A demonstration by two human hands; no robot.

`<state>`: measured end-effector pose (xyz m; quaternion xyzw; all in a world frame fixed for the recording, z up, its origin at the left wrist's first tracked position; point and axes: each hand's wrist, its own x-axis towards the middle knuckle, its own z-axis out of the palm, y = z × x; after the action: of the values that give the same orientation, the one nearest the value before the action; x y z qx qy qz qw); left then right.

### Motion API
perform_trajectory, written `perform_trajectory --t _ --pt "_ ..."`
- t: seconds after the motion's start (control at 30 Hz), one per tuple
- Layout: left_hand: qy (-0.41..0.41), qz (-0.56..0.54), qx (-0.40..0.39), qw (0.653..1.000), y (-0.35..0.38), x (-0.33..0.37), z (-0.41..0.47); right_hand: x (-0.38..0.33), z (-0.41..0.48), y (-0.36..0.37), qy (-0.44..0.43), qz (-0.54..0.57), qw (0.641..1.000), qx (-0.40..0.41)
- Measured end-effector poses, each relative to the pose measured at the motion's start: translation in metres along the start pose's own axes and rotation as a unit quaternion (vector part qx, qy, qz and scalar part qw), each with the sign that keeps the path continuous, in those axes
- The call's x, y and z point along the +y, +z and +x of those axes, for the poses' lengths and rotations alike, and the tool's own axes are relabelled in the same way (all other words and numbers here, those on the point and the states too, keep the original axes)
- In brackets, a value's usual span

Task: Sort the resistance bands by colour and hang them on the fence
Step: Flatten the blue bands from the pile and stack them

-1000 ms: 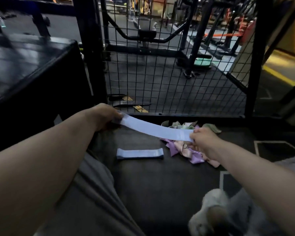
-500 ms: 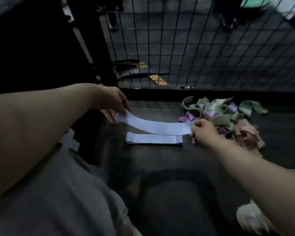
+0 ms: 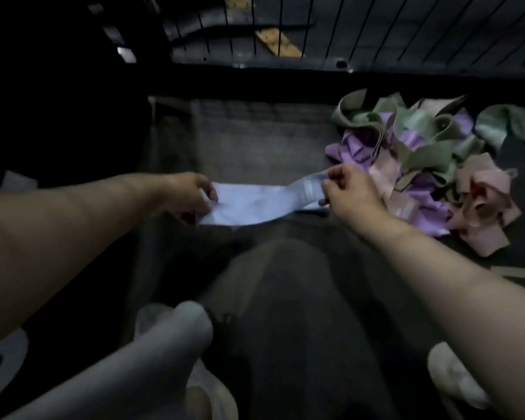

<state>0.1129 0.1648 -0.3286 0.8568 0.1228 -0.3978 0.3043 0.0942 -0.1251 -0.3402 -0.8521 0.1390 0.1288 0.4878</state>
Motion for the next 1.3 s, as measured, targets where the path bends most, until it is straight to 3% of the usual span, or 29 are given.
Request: perform_trajectory --t 0.07,0.13,0.2,0.23,0.27,0.33,0.43,0.57,0.67,0.8,0.93,1.1,1.2,1.3 --pt "-0.008 0.022 -0.01 1.0 0.011 -0.003 -0.005 0.005 -0.01 0.002 -0.006 -0.004 1.0 -0.011" --pt "-0.025 0.163 -0.055 0.985 0.019 -0.001 -0.016 0.004 -0.029 0.003 -0.009 0.013 0.999 -0.051" --pt "-0.003 0.379 -0.063 0.923 0.021 0.005 -0.02 -0.005 -0.042 0.005 -0.047 0.007 0.993 -0.107" --pt "0.042 0.411 -0.048 0.909 0.022 0.011 -0.02 -0.014 -0.047 0.006 -0.066 0.001 0.988 -0.141" --pt "0.101 0.373 -0.049 0.921 0.025 0.018 -0.021 -0.023 -0.05 0.007 -0.076 -0.001 0.982 -0.173" --pt "0.189 0.157 -0.126 0.961 0.034 0.037 -0.028 -0.037 -0.053 0.01 -0.077 0.015 0.973 -0.219" --pt "0.209 -0.094 -0.196 0.953 0.066 0.044 -0.024 -0.039 -0.05 0.011 -0.058 0.049 0.973 -0.219" --pt "0.191 -0.2 -0.103 0.956 0.083 0.037 -0.011 -0.02 -0.032 0.017 0.008 0.082 0.984 -0.16" --pt "0.188 -0.163 -0.08 0.965 0.086 0.029 -0.008 -0.001 -0.03 0.027 0.037 0.052 0.985 -0.163" --pt "0.18 0.05 -0.118 0.975 0.08 0.021 -0.005 0.024 -0.03 0.029 0.115 0.119 0.982 -0.094" --pt "0.12 0.026 -0.171 0.978 0.064 0.005 0.006 0.045 -0.027 0.028 0.153 0.167 0.971 -0.072" --pt "0.175 0.018 -0.154 0.972 0.047 0.006 0.016 0.049 -0.033 0.025 0.117 0.122 0.954 -0.247" --pt "0.196 0.014 -0.158 0.968 0.045 0.016 0.017 0.05 -0.025 0.02 0.135 0.149 0.954 -0.224" --pt "0.208 0.015 -0.126 0.97 0.038 0.023 0.02 0.048 -0.014 0.009 0.086 0.138 0.964 -0.212"
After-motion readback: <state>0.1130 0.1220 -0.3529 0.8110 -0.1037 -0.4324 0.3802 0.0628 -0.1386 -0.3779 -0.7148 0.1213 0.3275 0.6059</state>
